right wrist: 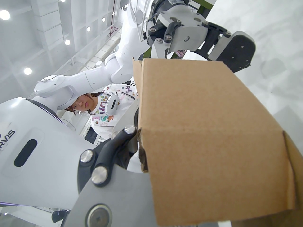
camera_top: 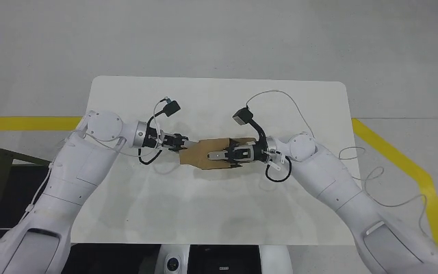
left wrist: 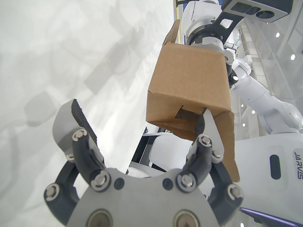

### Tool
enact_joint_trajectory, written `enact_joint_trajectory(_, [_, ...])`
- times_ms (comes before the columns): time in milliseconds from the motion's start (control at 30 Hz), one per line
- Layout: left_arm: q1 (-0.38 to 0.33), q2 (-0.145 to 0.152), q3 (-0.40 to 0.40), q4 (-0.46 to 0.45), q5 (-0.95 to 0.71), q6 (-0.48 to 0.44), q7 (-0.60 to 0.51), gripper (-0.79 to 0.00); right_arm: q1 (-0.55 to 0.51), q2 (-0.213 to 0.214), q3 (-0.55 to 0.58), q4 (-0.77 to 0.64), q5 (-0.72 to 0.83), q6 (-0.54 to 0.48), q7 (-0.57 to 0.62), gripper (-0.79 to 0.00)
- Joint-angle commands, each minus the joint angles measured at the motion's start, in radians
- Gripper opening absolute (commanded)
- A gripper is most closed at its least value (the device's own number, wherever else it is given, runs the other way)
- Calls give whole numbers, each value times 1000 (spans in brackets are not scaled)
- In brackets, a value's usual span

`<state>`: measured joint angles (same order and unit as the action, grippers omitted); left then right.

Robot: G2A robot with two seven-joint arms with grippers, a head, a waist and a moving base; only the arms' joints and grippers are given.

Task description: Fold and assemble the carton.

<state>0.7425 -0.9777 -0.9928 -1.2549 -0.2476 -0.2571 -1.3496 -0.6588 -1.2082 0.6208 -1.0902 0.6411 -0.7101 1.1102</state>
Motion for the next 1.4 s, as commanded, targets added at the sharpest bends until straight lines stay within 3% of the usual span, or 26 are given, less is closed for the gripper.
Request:
enact_joint_trajectory(0, [1, 0, 0, 2, -2, 0, 0, 0, 0, 0, -1, 0, 1, -2, -2, -785])
enact_joint_trajectory(367, [-4, 0, 1, 6, -3, -8, -14, 0, 1, -1, -3, 18, -6, -28, -28, -785])
enact_joint_trajectory(633, [13, 19, -67, 12, -19, -8, -2, 0, 3, 7, 29, 71, -47, -58, -58, -785])
enact_joint_trajectory(867, [40, 35, -108, -55, -18, -3, -18, 0, -4, 2, 45, 94, -86, -46, -79, -785])
enact_joint_trajectory(1067, [49, 37, -100, -88, 14, 1, -10, 0, -8, -11, 46, 88, -93, -43, -91, -785])
enact_joint_trajectory(1367, [32, 31, -60, -28, 53, 54, 0, 0, -12, -19, 65, 83, -100, -44, -69, -785])
